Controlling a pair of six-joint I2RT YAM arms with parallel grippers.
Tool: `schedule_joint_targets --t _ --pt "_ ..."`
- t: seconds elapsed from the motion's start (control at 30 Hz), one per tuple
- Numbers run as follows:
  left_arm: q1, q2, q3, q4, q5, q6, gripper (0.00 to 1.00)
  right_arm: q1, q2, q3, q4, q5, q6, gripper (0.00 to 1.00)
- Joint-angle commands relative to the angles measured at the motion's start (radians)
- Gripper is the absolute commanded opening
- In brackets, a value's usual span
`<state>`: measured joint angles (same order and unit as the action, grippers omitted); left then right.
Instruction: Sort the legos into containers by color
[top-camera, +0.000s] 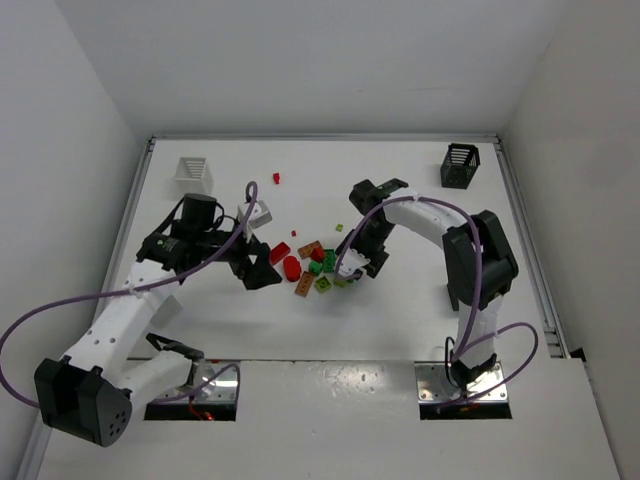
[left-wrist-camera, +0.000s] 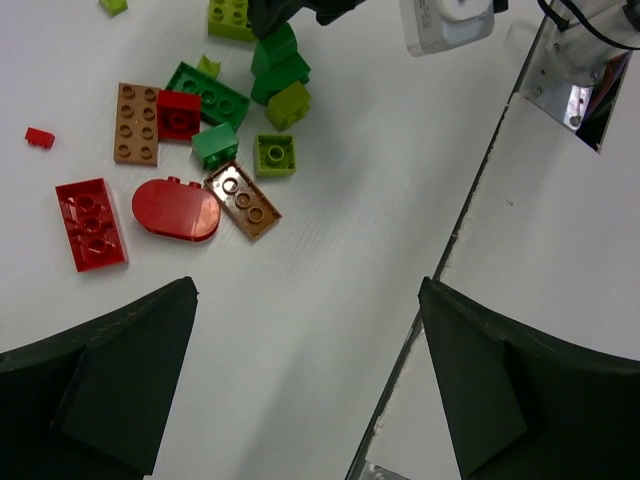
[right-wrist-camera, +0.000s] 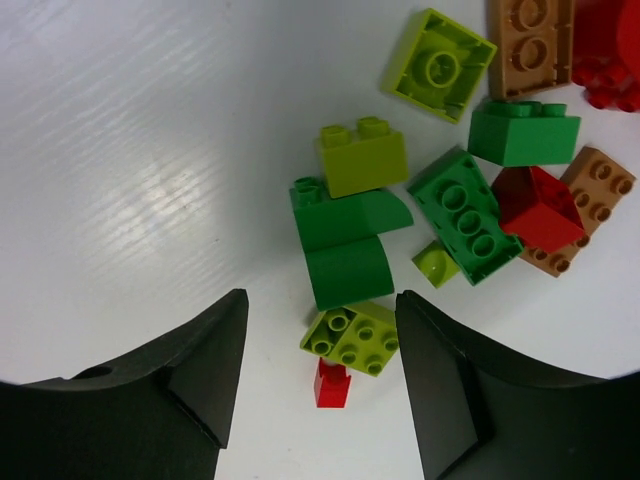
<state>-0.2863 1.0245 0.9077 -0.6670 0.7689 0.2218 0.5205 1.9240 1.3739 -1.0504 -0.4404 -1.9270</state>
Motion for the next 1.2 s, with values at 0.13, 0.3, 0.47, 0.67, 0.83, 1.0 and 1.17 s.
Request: schedule_joint_targets --t 0.13,0.3,0.47,0.67,0.83,1.0,1.17 --pt "0.061 0.045 0.031 -0.008 0.093 0.040 0.99 0.016 0.012 0.001 -0.028 -0.004 -0.159 0.61" --pt "0.081 0.063 0.031 -0.008 0.116 0.050 0.99 0.025 0.044 -0.009 0.004 -0.004 -0.136 0.61" --pt "0.090 0.063 0.022 -0.008 0.125 0.059 0.99 0.026 0.063 -0.009 0.030 -0.004 -0.115 0.61" --pt "0.099 0.072 0.022 -0.008 0.125 0.059 0.98 0.035 0.081 -0.018 0.041 -0.004 -0.096 0.55" --pt "0.099 0.082 0.013 -0.017 0.125 0.068 0.97 0.035 0.102 -0.018 0.050 0.015 -0.054 0.45" --pt "0.099 0.091 0.013 -0.017 0.125 0.068 0.94 0.035 0.112 -0.027 0.082 0.003 0.012 0.29" --pt "0.099 0.071 -0.049 0.062 0.193 0.024 0.88 0.035 0.020 -0.061 0.157 -0.098 0.231 0.03"
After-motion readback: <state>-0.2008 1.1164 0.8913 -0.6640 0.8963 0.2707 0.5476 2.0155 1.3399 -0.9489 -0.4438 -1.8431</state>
